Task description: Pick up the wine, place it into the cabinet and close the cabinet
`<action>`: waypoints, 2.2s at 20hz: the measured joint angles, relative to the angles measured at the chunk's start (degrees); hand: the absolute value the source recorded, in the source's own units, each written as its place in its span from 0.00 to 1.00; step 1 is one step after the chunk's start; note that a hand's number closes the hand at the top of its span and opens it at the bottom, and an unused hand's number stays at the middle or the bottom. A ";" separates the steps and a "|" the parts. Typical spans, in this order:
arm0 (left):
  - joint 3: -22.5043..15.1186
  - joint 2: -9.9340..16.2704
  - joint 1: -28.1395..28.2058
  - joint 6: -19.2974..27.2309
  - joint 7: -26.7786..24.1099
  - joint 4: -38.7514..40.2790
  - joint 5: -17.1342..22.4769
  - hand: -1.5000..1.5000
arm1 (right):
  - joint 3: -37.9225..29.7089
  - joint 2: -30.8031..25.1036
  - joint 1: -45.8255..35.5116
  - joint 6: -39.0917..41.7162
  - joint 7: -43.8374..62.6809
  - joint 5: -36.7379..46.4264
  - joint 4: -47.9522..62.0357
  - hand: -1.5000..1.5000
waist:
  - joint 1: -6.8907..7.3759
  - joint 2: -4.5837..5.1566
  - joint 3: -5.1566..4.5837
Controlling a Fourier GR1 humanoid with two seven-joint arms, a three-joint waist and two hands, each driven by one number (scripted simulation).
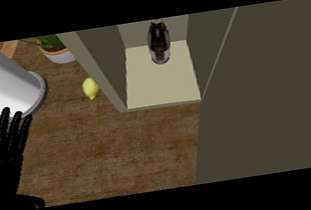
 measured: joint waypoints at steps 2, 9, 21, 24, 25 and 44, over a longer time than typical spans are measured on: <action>0.87 0.86 -0.37 -0.78 0.82 -0.04 0.99 0.00 | -0.48 0.60 -1.16 0.36 0.77 -0.06 0.04 1.00 | 0.26 0.06 -0.02; 2.32 2.15 -0.89 -2.99 1.76 0.85 2.25 0.00 | -3.23 4.07 -5.74 2.26 3.86 -0.60 0.54 1.00 | 1.42 0.40 -0.09; 4.48 4.33 -2.01 -6.53 3.40 2.87 4.36 0.00 | -3.49 22.60 -24.79 0.60 18.51 -4.46 6.89 1.00 | 3.41 0.65 -0.22; 5.03 4.47 -1.74 -7.09 3.19 3.43 4.27 0.00 | -2.89 31.13 -33.65 -1.25 23.86 -4.68 12.43 1.00 | 3.16 0.50 -0.18; 5.11 4.24 -1.65 -7.39 2.75 3.82 3.99 0.00 | -3.20 34.04 -36.96 -1.64 25.44 -4.78 14.91 1.00 | 2.96 0.48 -0.15; 11.67 4.11 -1.43 -11.66 4.53 7.91 3.83 0.00 | -17.68 48.13 -68.32 -6.14 20.80 -19.98 55.75 1.00 | 0.31 0.29 0.23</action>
